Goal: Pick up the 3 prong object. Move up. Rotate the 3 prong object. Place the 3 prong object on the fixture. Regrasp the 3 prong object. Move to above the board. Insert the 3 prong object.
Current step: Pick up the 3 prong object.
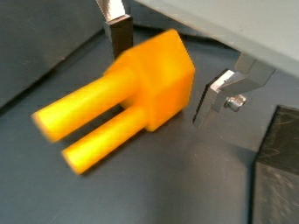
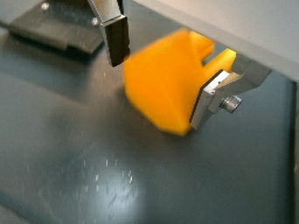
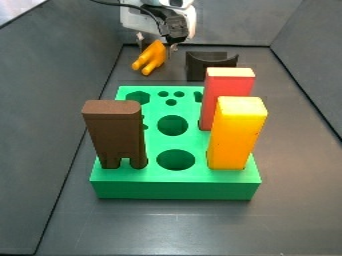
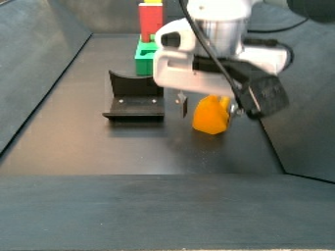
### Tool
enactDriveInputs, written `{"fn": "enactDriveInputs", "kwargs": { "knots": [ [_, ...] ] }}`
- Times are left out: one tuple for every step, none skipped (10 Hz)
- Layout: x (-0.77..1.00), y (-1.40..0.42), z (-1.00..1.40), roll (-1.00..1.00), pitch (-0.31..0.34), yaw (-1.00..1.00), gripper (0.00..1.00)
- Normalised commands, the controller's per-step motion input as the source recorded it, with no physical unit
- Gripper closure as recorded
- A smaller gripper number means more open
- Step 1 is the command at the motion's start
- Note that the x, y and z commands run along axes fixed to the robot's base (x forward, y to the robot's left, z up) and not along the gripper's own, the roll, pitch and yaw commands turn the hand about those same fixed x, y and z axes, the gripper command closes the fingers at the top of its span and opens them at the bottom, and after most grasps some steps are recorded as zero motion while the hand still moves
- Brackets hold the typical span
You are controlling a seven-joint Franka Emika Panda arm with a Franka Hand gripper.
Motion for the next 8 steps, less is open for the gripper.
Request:
{"fn": "enactDriveInputs", "kwargs": {
  "knots": [
    [-0.01, 0.06, -0.04, -0.12, -0.019, -0.01, 0.00],
    [-0.10, 0.00, -0.04, -0.12, -0.059, -0.02, 0.00],
    [-0.27, -0.01, -0.05, -0.13, -0.084, -0.23, 0.00],
    [-0.36, 0.00, -0.17, -0.14, -0.101, -0.43, 0.00],
    [-0.37, 0.00, -0.19, -0.13, -0.109, -0.44, 0.00],
    [-0.12, 0.02, -0.19, -0.09, -0.060, -0.23, 0.00],
    [0.00, 0.10, -0.05, -0.08, -0.034, 0.00, 0.00],
    [0.00, 0.00, 0.00, 0.00, 0.000, 0.00, 0.00]
  ]
}}
